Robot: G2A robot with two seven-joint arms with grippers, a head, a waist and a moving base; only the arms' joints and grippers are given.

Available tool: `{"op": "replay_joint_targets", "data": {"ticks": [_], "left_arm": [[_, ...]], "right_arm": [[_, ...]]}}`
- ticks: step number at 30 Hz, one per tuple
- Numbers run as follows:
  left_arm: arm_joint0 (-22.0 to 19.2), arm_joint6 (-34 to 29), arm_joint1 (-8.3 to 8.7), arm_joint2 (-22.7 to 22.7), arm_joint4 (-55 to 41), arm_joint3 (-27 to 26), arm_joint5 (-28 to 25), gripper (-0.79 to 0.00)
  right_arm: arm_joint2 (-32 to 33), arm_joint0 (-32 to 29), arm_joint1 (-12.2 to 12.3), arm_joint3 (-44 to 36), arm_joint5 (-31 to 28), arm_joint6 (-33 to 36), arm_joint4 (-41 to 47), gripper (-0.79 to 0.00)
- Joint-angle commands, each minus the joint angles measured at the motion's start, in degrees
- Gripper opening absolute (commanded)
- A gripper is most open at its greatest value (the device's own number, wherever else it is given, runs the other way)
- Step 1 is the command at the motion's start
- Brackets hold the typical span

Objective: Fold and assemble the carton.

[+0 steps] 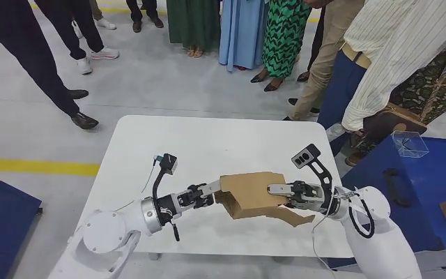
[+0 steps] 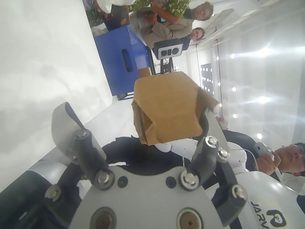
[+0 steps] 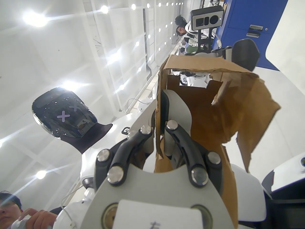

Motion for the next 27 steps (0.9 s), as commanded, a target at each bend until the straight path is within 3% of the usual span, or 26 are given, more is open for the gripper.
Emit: {"op": "replay_joint_targets", "data": {"ticks": [1,5,9,13,21,27], "left_arm": [[2.7,-2.7,0.57,-3.5,-0.9,-1.3,-1.2,0.0],[7.4,-3.9,0.97,-9.1,-7.4,-4.1,-6.8,0.0],[12.1,6.8,0.01,-11.4,-18.9,-5.6,-18.7,0.0],[12.4,8.2,-0.1,-11.3,-19.5,-5.5,-19.3,0.0],[12.4,8.2,-0.1,-11.3,-19.5,-5.5,-19.3,0.0],[12.4,8.2,-0.1,-11.3,-19.5,-5.5,-19.3,0.0]], "right_arm": [[0.0,0.0,0.0,0.0,0.0,0.0,0.0,-0.785],[0.0,0.0,0.0,0.0,0.0,0.0,0.0,-0.785],[0.0,0.0,0.0,0.0,0.0,0.0,0.0,-0.785],[-0.1,-0.2,0.0,0.1,0.1,-0.4,0.3,-0.785],[-4.2,1.9,-2.1,11.6,10.3,-2.8,29.2,-0.785],[-10.1,4.6,-3.6,19.3,20.0,-1.1,38.8,-0.785]]}}
